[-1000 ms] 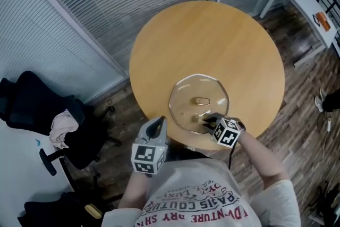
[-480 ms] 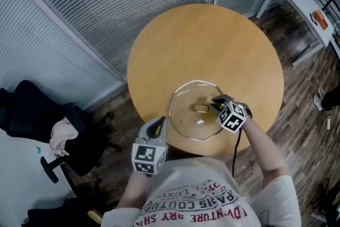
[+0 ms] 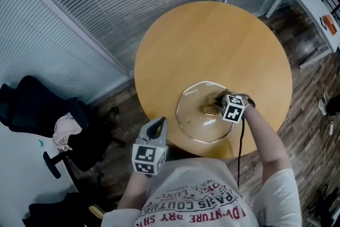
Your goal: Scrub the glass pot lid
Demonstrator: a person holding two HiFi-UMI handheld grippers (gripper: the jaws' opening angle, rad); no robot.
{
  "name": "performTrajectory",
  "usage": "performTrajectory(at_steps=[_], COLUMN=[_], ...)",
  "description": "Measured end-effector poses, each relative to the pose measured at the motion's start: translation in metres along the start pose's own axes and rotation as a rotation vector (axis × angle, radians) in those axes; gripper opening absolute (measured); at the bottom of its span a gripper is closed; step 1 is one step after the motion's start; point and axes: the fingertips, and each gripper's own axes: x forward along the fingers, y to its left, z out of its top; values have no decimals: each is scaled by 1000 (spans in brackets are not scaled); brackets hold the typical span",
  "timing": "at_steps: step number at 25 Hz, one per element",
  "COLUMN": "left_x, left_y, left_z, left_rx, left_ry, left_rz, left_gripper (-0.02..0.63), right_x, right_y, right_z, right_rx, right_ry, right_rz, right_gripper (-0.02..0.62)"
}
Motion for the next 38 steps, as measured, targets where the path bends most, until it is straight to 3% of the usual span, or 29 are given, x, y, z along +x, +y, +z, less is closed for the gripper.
performTrajectory(at_steps=[4, 12, 28, 33, 38], left_x=[5, 8, 20, 21, 20], left_y=[2, 3, -11, -16, -17], left_z=[1, 2, 8, 6, 2], left_rx=[5, 22, 77, 102, 122], left_ry=[6, 15, 11, 16, 29], left_rz=[-4, -26, -157, -221, -280], left_gripper=[8, 8, 8, 8, 8], right_x=[5, 0, -6, -6, -2], right_y=[-2, 4, 47, 66, 79], right_z=[-2, -14, -43, -40, -30], right_rx=[-42, -9, 179, 181, 287], right_ry=[14, 30, 87, 123, 150], right_rz=[-1, 5, -100, -145, -195], right_gripper=[58, 58, 58, 58, 58])
